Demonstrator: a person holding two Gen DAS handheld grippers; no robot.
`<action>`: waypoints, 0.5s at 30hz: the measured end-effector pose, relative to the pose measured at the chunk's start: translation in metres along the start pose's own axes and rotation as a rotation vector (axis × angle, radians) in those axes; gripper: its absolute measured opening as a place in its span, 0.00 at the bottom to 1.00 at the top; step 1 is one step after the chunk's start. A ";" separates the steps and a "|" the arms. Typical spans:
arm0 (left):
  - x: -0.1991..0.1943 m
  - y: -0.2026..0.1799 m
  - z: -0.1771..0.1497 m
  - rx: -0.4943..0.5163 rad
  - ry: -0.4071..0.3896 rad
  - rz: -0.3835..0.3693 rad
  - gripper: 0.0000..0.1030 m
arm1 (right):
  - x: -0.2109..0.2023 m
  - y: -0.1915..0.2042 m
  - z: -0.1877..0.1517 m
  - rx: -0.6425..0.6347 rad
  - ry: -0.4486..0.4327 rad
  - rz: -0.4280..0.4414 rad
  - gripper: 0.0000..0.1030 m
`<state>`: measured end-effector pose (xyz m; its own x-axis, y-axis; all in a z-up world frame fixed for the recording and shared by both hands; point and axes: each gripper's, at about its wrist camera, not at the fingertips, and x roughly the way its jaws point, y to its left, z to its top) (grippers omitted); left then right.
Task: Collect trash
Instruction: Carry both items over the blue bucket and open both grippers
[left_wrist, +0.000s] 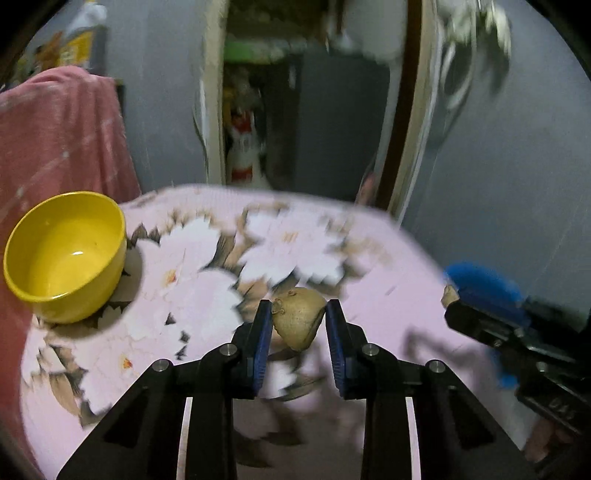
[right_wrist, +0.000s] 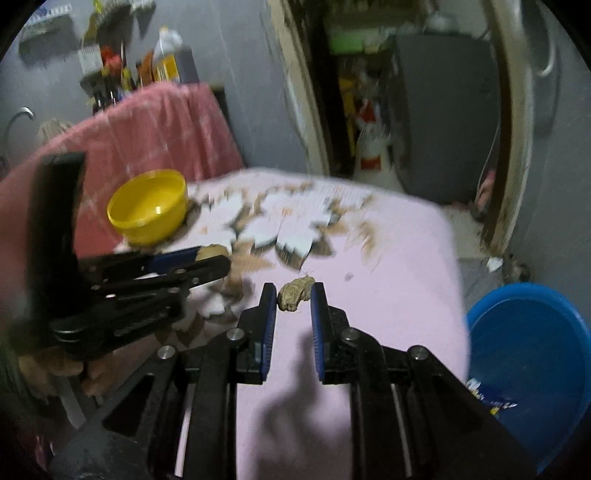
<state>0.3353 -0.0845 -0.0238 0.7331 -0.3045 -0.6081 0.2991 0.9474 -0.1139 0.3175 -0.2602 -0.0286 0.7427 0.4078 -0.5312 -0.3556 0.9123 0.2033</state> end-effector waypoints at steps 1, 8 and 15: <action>-0.010 -0.006 0.002 -0.016 -0.046 -0.010 0.24 | -0.011 -0.001 0.002 -0.004 -0.036 -0.012 0.24; -0.062 -0.056 0.029 -0.010 -0.305 -0.092 0.24 | -0.097 -0.010 0.019 -0.049 -0.294 -0.134 0.24; -0.096 -0.111 0.050 0.036 -0.450 -0.185 0.24 | -0.162 -0.029 0.029 -0.068 -0.415 -0.233 0.24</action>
<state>0.2620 -0.1651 0.0867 0.8549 -0.4870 -0.1789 0.4641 0.8719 -0.1561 0.2242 -0.3512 0.0756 0.9660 0.1857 -0.1800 -0.1783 0.9824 0.0563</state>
